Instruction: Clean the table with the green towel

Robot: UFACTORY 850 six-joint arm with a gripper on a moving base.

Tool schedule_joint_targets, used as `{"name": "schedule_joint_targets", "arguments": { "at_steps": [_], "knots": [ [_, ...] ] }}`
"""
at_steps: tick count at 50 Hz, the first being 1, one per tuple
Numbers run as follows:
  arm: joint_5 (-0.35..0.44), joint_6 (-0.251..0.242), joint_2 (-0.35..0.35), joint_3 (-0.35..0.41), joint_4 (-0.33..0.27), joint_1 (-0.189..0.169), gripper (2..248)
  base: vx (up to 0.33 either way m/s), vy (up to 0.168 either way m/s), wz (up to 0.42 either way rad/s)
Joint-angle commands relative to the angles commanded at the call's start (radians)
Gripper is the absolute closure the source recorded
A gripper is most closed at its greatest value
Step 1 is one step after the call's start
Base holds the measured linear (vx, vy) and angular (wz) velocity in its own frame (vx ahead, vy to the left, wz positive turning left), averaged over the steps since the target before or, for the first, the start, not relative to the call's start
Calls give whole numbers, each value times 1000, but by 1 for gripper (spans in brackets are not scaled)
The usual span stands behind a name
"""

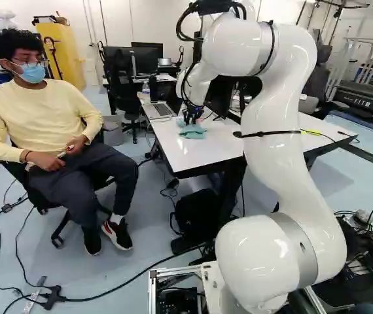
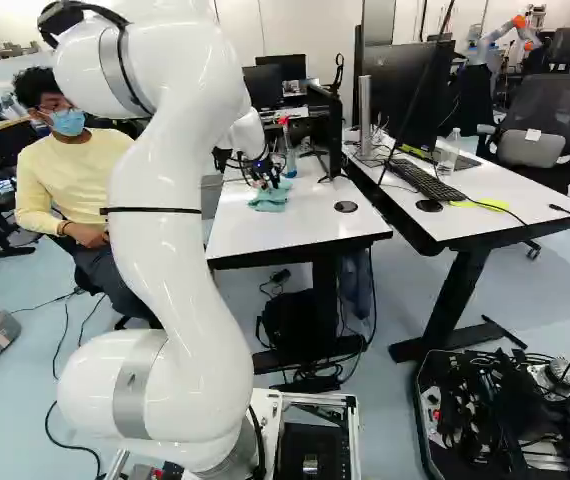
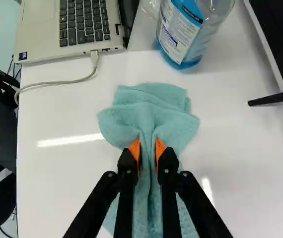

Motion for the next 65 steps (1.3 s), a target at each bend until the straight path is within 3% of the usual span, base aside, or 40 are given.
{"name": "schedule_joint_targets", "arguments": {
  "at_steps": [37, 65],
  "knots": [
    [0, 0, -129, -184, 0, 68, 194, 0, 0, 0],
    [0, 0, -120, -170, 0, 137, 194, 0, 0, 0]
  ]
}}
